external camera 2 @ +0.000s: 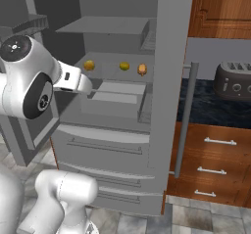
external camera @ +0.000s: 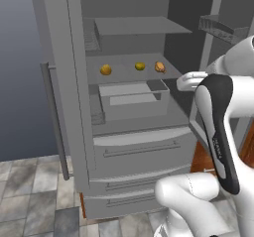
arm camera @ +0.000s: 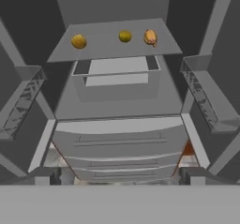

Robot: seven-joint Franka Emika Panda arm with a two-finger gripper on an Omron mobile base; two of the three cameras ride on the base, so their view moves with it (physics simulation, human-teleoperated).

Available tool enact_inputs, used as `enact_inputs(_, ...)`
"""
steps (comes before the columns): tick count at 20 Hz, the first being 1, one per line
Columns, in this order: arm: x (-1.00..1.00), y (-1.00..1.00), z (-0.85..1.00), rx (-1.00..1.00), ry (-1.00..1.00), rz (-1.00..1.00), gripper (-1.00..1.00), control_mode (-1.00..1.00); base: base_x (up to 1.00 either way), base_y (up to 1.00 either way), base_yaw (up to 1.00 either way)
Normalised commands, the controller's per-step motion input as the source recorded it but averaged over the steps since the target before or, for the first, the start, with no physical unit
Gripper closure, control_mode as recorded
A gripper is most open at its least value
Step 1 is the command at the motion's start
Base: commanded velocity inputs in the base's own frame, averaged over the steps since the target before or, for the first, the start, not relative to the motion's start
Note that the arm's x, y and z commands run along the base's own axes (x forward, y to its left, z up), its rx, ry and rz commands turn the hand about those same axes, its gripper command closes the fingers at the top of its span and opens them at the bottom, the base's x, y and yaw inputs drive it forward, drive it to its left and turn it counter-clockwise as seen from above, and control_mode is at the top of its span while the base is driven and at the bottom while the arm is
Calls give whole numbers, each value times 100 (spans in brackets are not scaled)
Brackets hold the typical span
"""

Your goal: Open the fridge, remove the orange, squash, and chicken drumstick, and place them on any counter.

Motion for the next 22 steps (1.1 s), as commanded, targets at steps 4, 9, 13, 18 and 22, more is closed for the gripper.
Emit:
enact_inputs(4, 0, -4, 0, 0, 1, -3, -100, -100, 0, 0, 0)
enact_inputs(9, 0, 0, -1, 0, 1, -1, -100, 100, 5, 0, 0)
enact_inputs(13, 0, 0, 0, 0, 0, 0, -100, 100, 52, 1, 0)
enact_inputs(18, 0, 0, 0, 0, 0, 0, -100, 100, 64, 0, 0)
enact_inputs(22, 0, 0, 0, 0, 0, 0, -100, 100, 66, 0, 0)
